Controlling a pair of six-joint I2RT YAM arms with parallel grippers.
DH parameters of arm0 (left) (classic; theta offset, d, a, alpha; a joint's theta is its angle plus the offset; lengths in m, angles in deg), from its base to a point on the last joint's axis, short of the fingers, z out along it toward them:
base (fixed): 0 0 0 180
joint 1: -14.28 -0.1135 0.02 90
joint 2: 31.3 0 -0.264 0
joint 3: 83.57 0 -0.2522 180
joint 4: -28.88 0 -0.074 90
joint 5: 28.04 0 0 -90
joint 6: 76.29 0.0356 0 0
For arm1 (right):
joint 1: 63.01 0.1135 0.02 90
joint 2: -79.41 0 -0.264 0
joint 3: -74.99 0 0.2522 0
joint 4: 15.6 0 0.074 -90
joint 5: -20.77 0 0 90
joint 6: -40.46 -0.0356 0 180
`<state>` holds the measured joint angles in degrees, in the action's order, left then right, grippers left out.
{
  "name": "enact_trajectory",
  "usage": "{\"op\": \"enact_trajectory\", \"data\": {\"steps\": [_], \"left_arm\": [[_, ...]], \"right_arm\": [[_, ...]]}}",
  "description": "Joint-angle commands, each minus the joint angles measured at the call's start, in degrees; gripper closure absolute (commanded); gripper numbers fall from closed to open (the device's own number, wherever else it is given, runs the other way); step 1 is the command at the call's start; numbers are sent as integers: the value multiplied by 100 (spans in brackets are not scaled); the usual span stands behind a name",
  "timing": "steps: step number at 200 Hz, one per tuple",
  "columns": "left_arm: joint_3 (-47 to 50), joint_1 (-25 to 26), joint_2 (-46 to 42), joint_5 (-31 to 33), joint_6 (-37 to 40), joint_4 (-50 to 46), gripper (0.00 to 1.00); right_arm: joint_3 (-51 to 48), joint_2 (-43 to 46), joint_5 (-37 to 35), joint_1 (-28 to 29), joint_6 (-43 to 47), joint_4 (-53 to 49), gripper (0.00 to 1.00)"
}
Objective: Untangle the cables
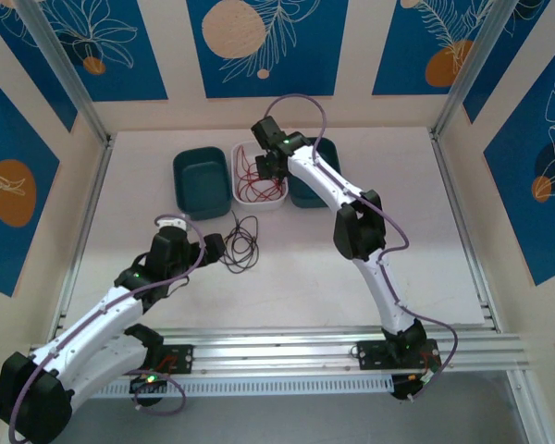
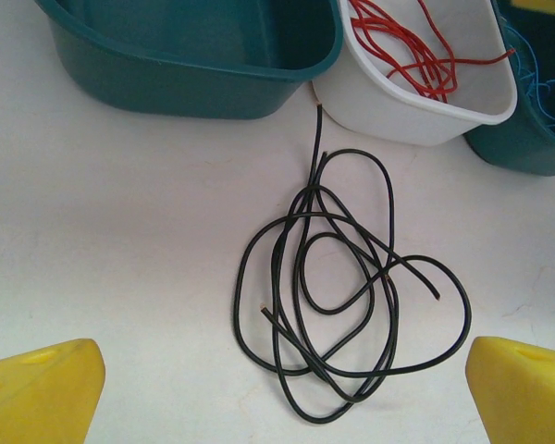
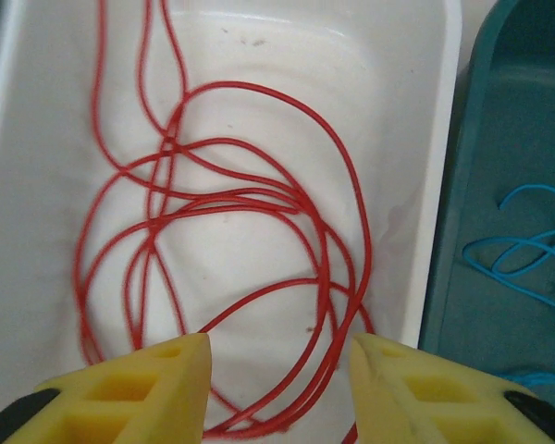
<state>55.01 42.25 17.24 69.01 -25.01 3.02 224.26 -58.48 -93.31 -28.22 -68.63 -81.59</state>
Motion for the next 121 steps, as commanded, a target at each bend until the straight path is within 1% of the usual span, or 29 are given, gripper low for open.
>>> {"op": "enact_trajectory", "data": {"steps": [1, 32, 75, 101, 121], "left_arm": [[29, -63, -131, -4, -59, -157, 0], [31, -68, -193, 110, -148, -248, 0], [60, -63, -264, 269, -206, -266, 0], [86, -63, -247, 354, -258, -252, 0], [136, -63, -223, 388, -298, -194, 0]], "right_arm": [[-312, 942, -119, 180, 136, 155, 47], [-1494, 1916, -91, 385, 13, 613, 37], [-3184, 3169, 118, 531, -400, 1041, 31], [-4088, 3758, 160, 606, -724, 1107, 24], [-4729, 4094, 412, 667, -1048, 1128, 20]]}}
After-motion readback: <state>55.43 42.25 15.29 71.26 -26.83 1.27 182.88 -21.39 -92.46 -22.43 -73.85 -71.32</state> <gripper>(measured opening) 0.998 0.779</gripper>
